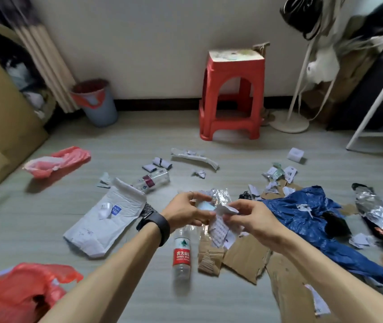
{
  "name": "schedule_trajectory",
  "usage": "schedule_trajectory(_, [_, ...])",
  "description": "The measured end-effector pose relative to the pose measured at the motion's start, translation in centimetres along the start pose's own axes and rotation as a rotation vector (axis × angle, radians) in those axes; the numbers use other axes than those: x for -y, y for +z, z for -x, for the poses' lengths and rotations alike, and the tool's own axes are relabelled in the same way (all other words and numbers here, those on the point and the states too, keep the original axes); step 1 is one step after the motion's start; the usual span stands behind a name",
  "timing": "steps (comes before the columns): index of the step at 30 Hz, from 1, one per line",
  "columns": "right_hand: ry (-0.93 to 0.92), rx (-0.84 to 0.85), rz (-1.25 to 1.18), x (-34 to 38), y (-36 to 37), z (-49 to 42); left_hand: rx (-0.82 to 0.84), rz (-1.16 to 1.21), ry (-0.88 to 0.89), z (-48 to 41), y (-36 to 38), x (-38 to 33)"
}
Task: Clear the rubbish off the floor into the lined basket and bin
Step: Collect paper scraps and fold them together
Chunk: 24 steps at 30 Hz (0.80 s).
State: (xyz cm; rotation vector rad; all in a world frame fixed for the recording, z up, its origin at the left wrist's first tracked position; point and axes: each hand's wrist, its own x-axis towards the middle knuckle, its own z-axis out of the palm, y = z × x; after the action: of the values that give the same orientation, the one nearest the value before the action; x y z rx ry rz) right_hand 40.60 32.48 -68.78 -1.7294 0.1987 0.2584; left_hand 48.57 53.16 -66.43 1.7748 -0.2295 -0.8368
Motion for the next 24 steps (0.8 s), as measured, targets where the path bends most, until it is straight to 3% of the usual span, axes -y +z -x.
schedule_trajectory(6, [-0.114,0.175,0.161,7.6,5.5,3.6,-0.096,-0.069,0.123,9.4,-3.5,-1.5])
schedule_trajectory(12, [-0.276,0.135,0.281,12.1,12.2,5.4,-0.281,-0.015,0.203,16.5,-6.9,-1.0])
schedule_trajectory(17, [-0.415,0.053,0.319,13.9,18.8,5.5,-0.497,0.058,0.196,20.9,-10.7,1.2])
schedule_trajectory(24, [-0.434,0.178,0.304,12.8,28.5,4.9,-0.522,0.170,0.086,26.7,-15.6,6.9])
